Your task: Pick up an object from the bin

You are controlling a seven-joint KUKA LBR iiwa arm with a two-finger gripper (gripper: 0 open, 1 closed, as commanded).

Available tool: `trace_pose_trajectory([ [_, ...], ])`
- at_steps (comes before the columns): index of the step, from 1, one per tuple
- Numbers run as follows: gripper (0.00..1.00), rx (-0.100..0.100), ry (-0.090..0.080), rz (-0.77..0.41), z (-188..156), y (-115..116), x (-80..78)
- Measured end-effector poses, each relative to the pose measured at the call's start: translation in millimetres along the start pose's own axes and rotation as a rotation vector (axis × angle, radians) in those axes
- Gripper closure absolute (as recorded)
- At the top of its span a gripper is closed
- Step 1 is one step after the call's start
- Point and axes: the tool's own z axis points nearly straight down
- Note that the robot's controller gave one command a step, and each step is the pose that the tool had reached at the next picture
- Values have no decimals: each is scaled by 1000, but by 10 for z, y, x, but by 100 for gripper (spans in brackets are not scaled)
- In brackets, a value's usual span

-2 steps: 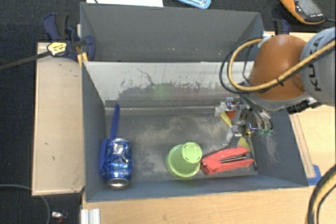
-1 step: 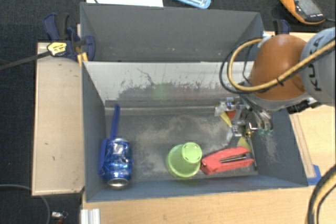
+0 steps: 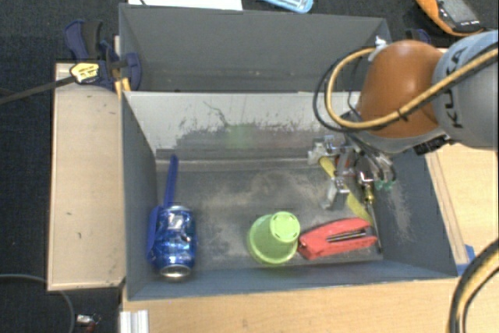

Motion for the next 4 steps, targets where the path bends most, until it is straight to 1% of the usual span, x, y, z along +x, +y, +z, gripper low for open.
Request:
trace_pose_trajectory([
  [1, 0, -1, -2, -8, 6, 14, -47],
  [2, 100, 0, -9, -204, 189, -487, -203],
  [3, 100, 0, -9, -203, 189, -486, -204],
  [4, 100, 3, -13, -348, 417, -326, -226],
])
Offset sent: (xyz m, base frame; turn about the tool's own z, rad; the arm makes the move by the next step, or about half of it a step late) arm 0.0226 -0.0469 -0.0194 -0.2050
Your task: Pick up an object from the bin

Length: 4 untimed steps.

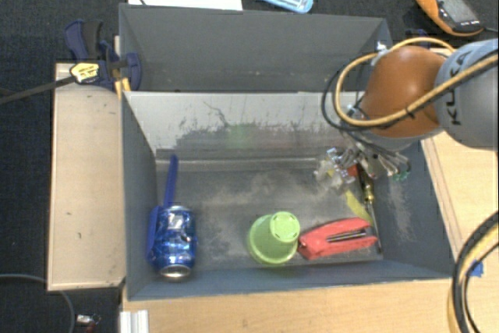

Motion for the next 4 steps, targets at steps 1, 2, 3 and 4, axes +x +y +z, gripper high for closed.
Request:
trace_pose_trajectory([
  [1, 100, -5, 5, -147, 98, 195, 77],
  [2, 100, -5, 4, 5, -512, 349, -117],
  [3, 100, -3, 0, -109, -310, 320, -26],
  [4, 100, -7, 8, -280, -127, 357, -41],
])
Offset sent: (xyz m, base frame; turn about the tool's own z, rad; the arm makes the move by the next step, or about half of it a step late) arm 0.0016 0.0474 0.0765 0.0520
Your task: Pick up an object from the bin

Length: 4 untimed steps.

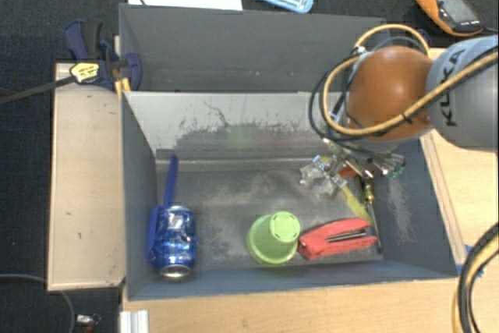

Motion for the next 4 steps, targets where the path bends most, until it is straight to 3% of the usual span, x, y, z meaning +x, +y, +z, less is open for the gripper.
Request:
trace_pose_trajectory([
  [1, 100, 3, -3, -212, 157, 27, 19],
  [2, 100, 5, -7, -246, 66, -300, 64],
  [3, 100, -1, -6, -240, 275, -190, 11],
  [4, 100, 1, -9, -228, 290, -352, 152],
])
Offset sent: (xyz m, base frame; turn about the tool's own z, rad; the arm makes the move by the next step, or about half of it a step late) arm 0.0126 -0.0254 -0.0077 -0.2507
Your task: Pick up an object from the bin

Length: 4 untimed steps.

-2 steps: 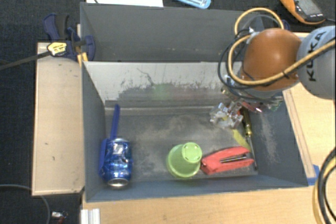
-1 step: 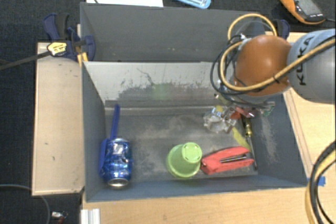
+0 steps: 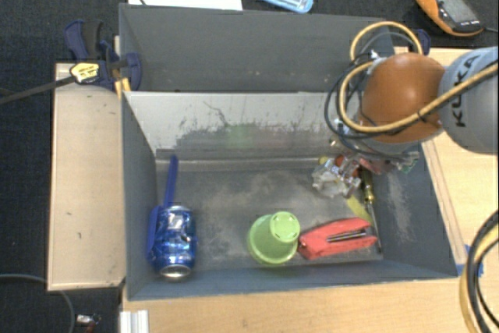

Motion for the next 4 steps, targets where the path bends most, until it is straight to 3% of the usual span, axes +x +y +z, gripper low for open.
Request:
trace_pose_trajectory([
  [1, 100, 0, 1, -32, 17, 14, -48],
  [2, 100, 2, 0, -211, 139, 264, -41],
  [3, 100, 3, -3, -224, 165, 258, -71],
  [4, 100, 4, -3, -345, 171, 335, -106],
])
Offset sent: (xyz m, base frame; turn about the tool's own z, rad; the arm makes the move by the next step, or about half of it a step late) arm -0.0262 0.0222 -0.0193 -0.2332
